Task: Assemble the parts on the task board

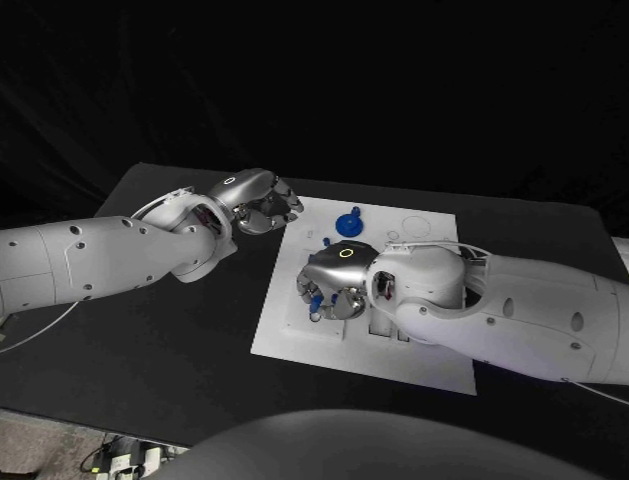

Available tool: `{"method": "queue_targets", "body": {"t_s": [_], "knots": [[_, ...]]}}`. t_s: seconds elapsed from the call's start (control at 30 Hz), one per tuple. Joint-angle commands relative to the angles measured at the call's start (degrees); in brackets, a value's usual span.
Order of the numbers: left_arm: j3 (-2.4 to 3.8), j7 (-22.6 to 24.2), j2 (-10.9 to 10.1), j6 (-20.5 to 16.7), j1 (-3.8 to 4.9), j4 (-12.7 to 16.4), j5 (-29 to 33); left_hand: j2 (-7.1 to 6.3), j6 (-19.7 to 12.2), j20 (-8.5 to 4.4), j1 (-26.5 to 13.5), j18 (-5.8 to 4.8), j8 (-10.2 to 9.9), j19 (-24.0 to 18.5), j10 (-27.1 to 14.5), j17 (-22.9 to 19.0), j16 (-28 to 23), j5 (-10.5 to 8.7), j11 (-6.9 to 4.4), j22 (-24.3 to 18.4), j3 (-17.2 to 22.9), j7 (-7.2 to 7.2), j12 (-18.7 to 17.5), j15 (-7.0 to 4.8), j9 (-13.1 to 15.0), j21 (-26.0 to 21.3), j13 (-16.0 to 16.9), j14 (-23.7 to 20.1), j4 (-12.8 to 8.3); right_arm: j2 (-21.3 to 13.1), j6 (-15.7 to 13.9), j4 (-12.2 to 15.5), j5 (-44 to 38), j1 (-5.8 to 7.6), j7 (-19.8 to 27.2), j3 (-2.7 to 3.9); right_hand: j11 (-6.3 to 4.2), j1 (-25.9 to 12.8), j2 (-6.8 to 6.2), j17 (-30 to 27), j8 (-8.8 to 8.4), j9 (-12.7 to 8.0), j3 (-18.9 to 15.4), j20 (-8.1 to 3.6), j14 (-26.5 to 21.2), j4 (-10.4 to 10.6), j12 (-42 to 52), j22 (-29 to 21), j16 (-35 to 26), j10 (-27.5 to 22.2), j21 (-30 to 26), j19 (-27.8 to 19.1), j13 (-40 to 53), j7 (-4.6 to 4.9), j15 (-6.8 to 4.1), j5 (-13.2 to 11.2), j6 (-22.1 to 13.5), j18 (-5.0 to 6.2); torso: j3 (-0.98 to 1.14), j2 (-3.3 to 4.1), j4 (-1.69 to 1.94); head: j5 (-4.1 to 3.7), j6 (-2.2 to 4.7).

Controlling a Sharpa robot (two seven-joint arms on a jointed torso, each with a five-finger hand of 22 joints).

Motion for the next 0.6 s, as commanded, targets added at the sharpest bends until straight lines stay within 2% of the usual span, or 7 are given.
{"method": "queue_targets", "body": {"t_s": [0.03,0.33,0.6], "knots": [[0.04,0.3,0.0,0.2,-0.07,0.1,-0.4,-0.07,-0.1,0.51,0.6,0.39,0.1,0.0,0.0,0.0,-0.3,0.33,0.11,11.0,0.2,0.32,0.2,0.13,0.1,-0.2,-0.1,-0.3,0.2,0.2,-0.3,-0.1,-2.7,-0.73,-0.3,-0.01,-0.12,-0.2,-0.41,0.1,-0.45,0.0,0.4,0.0,-0.2,-0.1,-0.4,6.6,-0.1,0.5,-0.2,-0.2,-0.1,-0.15,-0.12,0.3,0.0,0.25,0.09,0.08,0.07,0.27,0.01],[0.03,0.1,-0.4,0.2,-0.07,0.4,-0.4,-0.07,-0.1,0.51,0.6,0.39,0.1,0.0,0.0,0.0,-0.3,0.33,0.11,11.0,0.2,0.32,0.2,0.13,0.1,-0.2,-0.1,-0.3,0.2,0.4,-1.0,-0.4,-4.9,-1.89,-0.1,-0.01,-0.16,-0.2,-0.48,0.0,-0.62,-0.1,0.5,-0.02,-0.3,-0.2,-0.5,6.6,-0.1,0.6,-0.2,-0.2,-0.1,-0.19,-0.13,0.5,0.0,0.27,0.06,0.17,0.07,0.72,0.01],[0.03,0.2,-0.3,0.4,-0.07,1.0,-0.4,-0.08,-0.1,0.52,0.6,0.39,0.1,0.0,-0.1,0.0,-0.3,0.35,0.12,11.0,0.2,0.33,0.2,0.14,0.1,-0.2,-0.1,-0.3,0.2,0.6,-1.2,-0.5,-6.7,-2.17,-0.3,-0.01,-0.21,0.0,-0.59,-0.2,-0.95,-0.3,0.7,-0.05,-0.3,-0.5,-0.6,6.6,-0.2,0.8,-0.3,-0.3,-0.2,-0.24,-0.14,0.7,0.1,0.3,0.08,0.18,0.05,0.37,0.01]]}}
